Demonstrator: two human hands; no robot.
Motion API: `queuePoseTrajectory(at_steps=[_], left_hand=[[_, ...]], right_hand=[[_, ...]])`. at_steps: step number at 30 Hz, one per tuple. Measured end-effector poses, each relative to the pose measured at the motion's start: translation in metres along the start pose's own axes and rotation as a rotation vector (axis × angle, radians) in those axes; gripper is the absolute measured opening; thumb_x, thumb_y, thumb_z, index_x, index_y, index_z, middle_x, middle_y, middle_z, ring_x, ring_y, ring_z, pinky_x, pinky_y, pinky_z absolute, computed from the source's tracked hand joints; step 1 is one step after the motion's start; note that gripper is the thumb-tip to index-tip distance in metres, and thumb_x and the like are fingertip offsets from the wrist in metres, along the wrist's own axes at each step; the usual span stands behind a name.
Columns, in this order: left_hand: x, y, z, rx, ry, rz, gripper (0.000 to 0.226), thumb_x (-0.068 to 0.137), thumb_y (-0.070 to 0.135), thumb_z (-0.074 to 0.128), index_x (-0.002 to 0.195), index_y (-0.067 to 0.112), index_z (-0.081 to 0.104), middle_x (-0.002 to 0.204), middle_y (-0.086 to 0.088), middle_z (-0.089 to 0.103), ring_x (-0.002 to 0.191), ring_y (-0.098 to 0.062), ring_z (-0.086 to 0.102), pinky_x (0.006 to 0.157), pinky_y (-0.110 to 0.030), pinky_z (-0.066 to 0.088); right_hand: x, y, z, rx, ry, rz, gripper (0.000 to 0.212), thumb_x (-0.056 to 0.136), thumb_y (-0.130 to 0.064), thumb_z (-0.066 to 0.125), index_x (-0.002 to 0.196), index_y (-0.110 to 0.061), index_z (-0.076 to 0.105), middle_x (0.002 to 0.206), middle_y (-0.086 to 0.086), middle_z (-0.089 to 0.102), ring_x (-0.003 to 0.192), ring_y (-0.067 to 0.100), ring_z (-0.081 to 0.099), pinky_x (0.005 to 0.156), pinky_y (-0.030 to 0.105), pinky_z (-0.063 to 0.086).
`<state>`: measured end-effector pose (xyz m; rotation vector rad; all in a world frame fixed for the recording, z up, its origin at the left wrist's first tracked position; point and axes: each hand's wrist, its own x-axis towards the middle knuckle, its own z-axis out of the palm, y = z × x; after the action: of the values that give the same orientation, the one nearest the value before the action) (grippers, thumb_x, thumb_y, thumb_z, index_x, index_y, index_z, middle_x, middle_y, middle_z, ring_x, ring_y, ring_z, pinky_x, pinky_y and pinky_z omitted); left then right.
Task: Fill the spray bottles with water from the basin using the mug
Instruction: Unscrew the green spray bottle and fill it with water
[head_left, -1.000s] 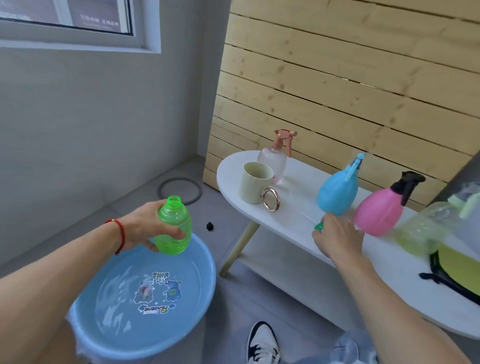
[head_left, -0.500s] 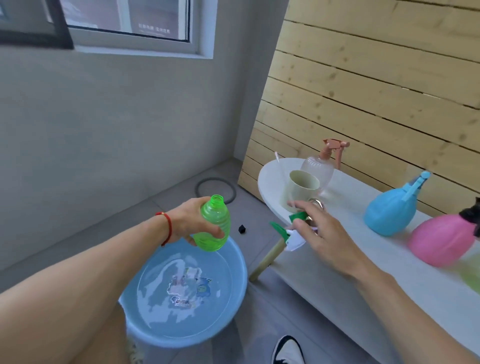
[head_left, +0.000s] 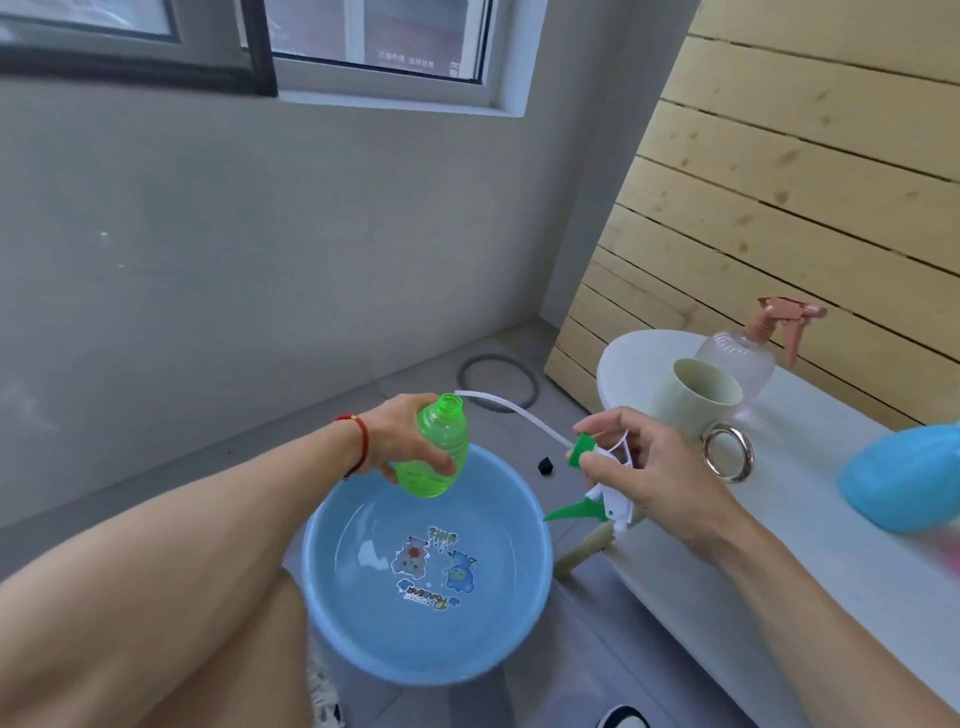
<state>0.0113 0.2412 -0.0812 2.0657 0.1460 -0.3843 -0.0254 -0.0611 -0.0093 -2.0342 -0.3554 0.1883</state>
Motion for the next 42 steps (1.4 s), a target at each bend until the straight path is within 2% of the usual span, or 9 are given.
queuePoseTrajectory(at_steps=[5, 9, 13, 22, 26, 30, 35, 37, 42], left_hand=[[0.0, 0.001, 0.0, 0.055, -0.004, 0.027, 0.062, 0.053, 0.022, 0.094, 0.108, 0.031, 0.067, 0.107, -0.005, 0.07, 0.103, -0.031, 0.069, 0.063, -0.05, 0.064], [0.001, 0.006, 0.004, 0.216, -0.008, 0.105, 0.066, 0.045, 0.035, 0.091, 0.104, 0.039, 0.062, 0.105, 0.001, 0.067, 0.098, -0.027, 0.067, 0.064, -0.049, 0.065], [0.001, 0.016, 0.013, 0.277, -0.012, 0.188, 0.068, 0.052, 0.034, 0.093, 0.111, 0.043, 0.061, 0.105, 0.008, 0.067, 0.098, -0.019, 0.067, 0.075, -0.042, 0.064], [-0.004, 0.027, 0.02, 0.251, 0.006, 0.269, 0.06, 0.055, 0.039, 0.088, 0.107, 0.039, 0.058, 0.108, 0.008, 0.064, 0.099, -0.018, 0.065, 0.083, -0.041, 0.061], [-0.006, 0.026, 0.017, 0.165, -0.003, 0.271, 0.065, 0.051, 0.039, 0.089, 0.111, 0.039, 0.063, 0.106, 0.006, 0.068, 0.098, -0.018, 0.068, 0.085, -0.045, 0.062], [-0.008, 0.029, 0.015, 0.108, 0.0, 0.28, 0.056, 0.057, 0.032, 0.093, 0.105, 0.04, 0.064, 0.103, 0.005, 0.069, 0.096, -0.019, 0.068, 0.084, -0.045, 0.063], [-0.01, 0.031, 0.018, 0.108, 0.021, 0.265, 0.059, 0.05, 0.041, 0.09, 0.102, 0.042, 0.063, 0.104, 0.005, 0.068, 0.097, -0.019, 0.068, 0.085, -0.047, 0.062], [-0.01, 0.032, 0.019, 0.115, 0.02, 0.262, 0.062, 0.048, 0.043, 0.088, 0.104, 0.042, 0.063, 0.105, 0.005, 0.068, 0.098, -0.02, 0.067, 0.084, -0.045, 0.062], [-0.01, 0.031, 0.021, 0.146, 0.014, 0.272, 0.068, 0.046, 0.045, 0.087, 0.111, 0.044, 0.064, 0.104, 0.007, 0.069, 0.096, -0.018, 0.068, 0.082, -0.038, 0.061]], right_hand=[[0.006, 0.003, 0.002, -0.167, 0.008, -0.012, 0.029, 0.074, -0.038, 0.073, 0.102, -0.034, 0.072, 0.09, -0.005, 0.069, 0.089, 0.024, 0.069, 0.087, 0.042, 0.056], [0.015, -0.008, 0.001, -0.412, -0.034, -0.064, 0.024, 0.083, -0.025, 0.074, 0.104, -0.033, 0.066, 0.089, -0.004, 0.066, 0.085, 0.02, 0.064, 0.078, 0.031, 0.053], [0.04, -0.036, 0.012, -0.672, -0.069, -0.166, 0.036, 0.084, -0.029, 0.072, 0.113, -0.027, 0.052, 0.092, -0.004, 0.062, 0.087, 0.024, 0.06, 0.073, 0.039, 0.054], [0.078, -0.075, 0.029, -0.784, -0.208, -0.297, 0.015, 0.082, -0.015, 0.073, 0.095, -0.017, 0.067, 0.084, -0.001, 0.063, 0.077, 0.021, 0.056, 0.063, 0.037, 0.049], [0.082, -0.08, 0.03, -0.827, -0.269, -0.295, 0.018, 0.083, -0.016, 0.072, 0.092, -0.028, 0.063, 0.084, -0.007, 0.06, 0.08, 0.021, 0.057, 0.067, 0.044, 0.054], [0.083, -0.08, 0.03, -0.812, -0.254, -0.286, 0.017, 0.078, -0.016, 0.071, 0.092, -0.025, 0.067, 0.083, -0.001, 0.065, 0.079, 0.026, 0.061, 0.064, 0.049, 0.057], [0.083, -0.079, 0.029, -0.756, -0.208, -0.203, 0.018, 0.073, -0.029, 0.077, 0.085, -0.018, 0.069, 0.082, 0.011, 0.069, 0.075, 0.034, 0.062, 0.057, 0.047, 0.054], [0.084, -0.074, 0.031, -0.757, -0.165, -0.161, 0.031, 0.071, -0.038, 0.077, 0.079, -0.011, 0.065, 0.075, 0.012, 0.068, 0.067, 0.031, 0.057, 0.053, 0.043, 0.048], [0.083, -0.055, 0.044, -0.891, -0.05, -0.113, 0.06, 0.081, -0.068, 0.054, 0.058, -0.014, 0.045, 0.064, 0.006, 0.06, 0.071, 0.03, 0.058, 0.056, 0.037, 0.043]])
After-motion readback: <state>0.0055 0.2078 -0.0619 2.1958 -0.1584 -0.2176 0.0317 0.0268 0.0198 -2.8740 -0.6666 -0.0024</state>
